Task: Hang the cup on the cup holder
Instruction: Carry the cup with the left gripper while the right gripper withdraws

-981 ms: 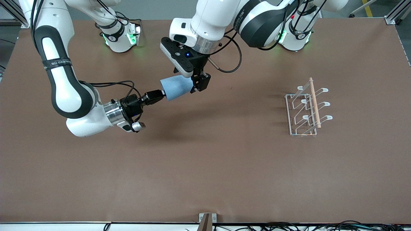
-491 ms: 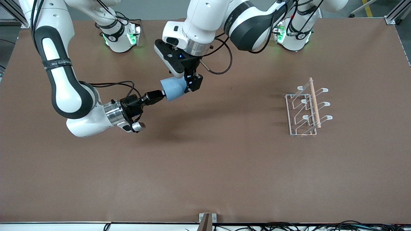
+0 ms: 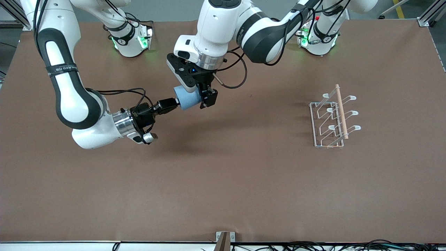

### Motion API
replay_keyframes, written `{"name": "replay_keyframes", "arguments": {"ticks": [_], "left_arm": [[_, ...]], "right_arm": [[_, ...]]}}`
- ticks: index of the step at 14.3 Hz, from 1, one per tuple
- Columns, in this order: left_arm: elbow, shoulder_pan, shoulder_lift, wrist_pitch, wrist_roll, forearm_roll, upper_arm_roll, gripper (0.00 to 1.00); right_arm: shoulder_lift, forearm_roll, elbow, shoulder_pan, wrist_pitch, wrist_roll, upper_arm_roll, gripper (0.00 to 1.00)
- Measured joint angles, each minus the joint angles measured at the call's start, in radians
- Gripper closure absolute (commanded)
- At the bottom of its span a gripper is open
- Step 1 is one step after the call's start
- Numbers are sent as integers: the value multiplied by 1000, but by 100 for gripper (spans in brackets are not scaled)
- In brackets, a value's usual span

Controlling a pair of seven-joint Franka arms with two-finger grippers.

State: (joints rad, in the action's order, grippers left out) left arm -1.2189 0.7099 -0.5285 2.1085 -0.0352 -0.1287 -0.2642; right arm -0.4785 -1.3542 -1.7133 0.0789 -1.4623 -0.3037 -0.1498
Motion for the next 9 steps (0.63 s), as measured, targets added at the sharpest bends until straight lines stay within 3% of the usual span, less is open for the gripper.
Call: {"name": "replay_keyframes", "arguments": {"ticks": [1,2,3,4,9], "left_arm": [[0,5,0,-1,-4,-11,0,70],[0,6,0,-1,-5,-15,0,71],[0,6,0,-1,-6,-15,0,71],[1,5,0,-1,-7,-15,0,71],[10,-8,2,-73,-17,-31,7,70]], "right_arm": [[0,0,0,0,1,-2,2,95],[0,0,0,0,2,-3,2,94],[0,0,0,0,1,-4,2,75],[0,0,1,0,1,-4,2,1],[0,-6,5,-2,-4,-4,3,0]]}}
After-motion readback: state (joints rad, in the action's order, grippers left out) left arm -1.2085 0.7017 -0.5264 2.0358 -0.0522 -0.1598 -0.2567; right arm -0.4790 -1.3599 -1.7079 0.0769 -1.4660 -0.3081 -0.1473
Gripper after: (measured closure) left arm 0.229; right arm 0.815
